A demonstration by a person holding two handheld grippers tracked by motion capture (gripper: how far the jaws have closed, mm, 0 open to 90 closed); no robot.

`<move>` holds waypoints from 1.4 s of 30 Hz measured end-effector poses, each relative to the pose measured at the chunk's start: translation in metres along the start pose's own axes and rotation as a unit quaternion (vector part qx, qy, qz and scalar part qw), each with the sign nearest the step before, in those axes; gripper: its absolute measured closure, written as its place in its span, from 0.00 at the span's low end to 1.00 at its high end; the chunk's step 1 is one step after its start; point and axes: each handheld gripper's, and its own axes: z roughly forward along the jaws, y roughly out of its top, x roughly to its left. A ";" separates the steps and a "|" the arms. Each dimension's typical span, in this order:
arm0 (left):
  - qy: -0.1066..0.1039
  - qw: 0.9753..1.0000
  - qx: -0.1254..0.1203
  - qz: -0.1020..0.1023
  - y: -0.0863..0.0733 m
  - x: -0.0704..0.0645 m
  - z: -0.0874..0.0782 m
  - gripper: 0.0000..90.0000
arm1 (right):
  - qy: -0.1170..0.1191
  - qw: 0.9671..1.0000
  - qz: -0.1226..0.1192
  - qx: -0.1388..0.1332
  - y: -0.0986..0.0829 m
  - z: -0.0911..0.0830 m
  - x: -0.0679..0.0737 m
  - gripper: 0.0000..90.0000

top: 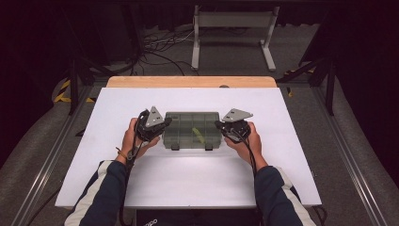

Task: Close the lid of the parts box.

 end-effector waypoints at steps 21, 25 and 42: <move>-0.010 1.000 -0.002 -0.004 -0.020 -0.012 0.003 0.99 | 0.011 1.000 -0.009 0.003 -0.011 0.001 0.013 1.00; -0.010 1.000 -0.006 -0.007 -0.021 -0.012 0.002 0.99 | 0.011 1.000 -0.007 -0.002 -0.012 0.002 0.014 1.00; -0.017 1.000 -0.016 -0.011 -0.029 -0.012 0.004 0.99 | 0.018 1.000 0.002 -0.010 -0.021 0.001 0.016 1.00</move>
